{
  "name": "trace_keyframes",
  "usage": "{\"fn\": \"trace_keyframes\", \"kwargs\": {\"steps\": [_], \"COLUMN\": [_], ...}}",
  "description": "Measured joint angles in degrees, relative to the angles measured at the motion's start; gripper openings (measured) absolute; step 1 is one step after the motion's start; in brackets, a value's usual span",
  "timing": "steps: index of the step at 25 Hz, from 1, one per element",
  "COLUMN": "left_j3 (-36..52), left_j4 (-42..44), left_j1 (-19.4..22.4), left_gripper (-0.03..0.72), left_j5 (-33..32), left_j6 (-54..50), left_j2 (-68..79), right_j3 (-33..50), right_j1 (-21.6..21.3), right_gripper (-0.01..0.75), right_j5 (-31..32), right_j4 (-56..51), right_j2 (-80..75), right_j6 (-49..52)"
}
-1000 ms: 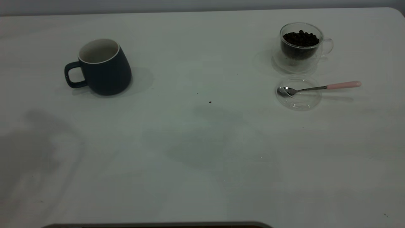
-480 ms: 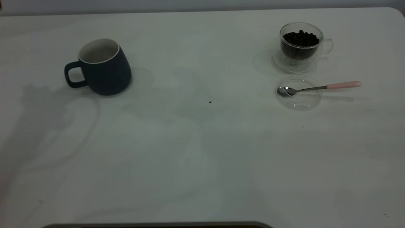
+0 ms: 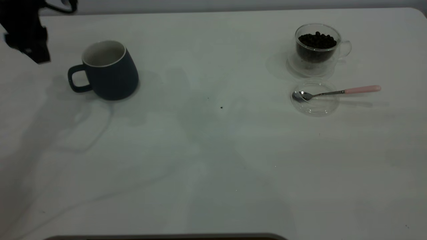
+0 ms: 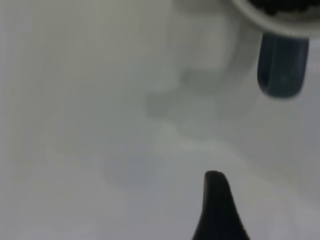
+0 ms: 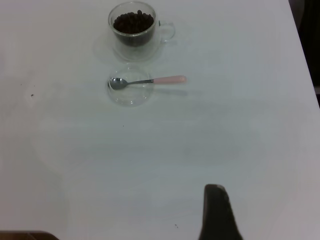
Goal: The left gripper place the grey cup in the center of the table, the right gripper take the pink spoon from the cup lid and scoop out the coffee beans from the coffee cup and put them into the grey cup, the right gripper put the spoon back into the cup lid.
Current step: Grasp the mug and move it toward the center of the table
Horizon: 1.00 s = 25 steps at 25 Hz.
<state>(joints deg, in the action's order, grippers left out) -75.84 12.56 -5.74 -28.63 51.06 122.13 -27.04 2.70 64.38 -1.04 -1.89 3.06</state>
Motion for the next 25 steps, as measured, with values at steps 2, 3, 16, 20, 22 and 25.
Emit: {"fn": "trace_keyframes", "kwargs": {"steps": [2,3,16,20,22,25], "left_j3": [0.0,0.0,-0.7,-0.7,-0.7,-0.8], "left_j4": [0.2,0.3,0.4,0.4,0.4,0.4], "left_j1": [-0.7,-1.2,-4.5,-4.9,-5.9,-8.6], "left_gripper": [0.569,0.569,0.569,0.569,0.569,0.569], "left_j5": [1.8,2.7,9.6,12.1,13.4,14.5], "left_j6": [0.2,0.5,1.8,1.7,1.7,1.7], "left_j2": [1.7,2.4,6.7,7.4,7.7,8.0], "right_j3": [0.0,0.0,0.0,0.0,0.0,0.0], "right_j1": [0.0,0.0,0.0,0.0,0.0,0.0], "right_gripper": [0.537,0.537,0.537,0.537,0.537,0.537], "right_j5": [0.0,0.0,0.0,0.0,0.0,0.0], "right_j4": [0.0,0.0,0.0,0.0,0.0,0.0], "right_j2": [0.0,0.0,0.0,0.0,0.0,0.0], "right_j6": [0.0,0.0,0.0,0.0,0.0,0.0]}}
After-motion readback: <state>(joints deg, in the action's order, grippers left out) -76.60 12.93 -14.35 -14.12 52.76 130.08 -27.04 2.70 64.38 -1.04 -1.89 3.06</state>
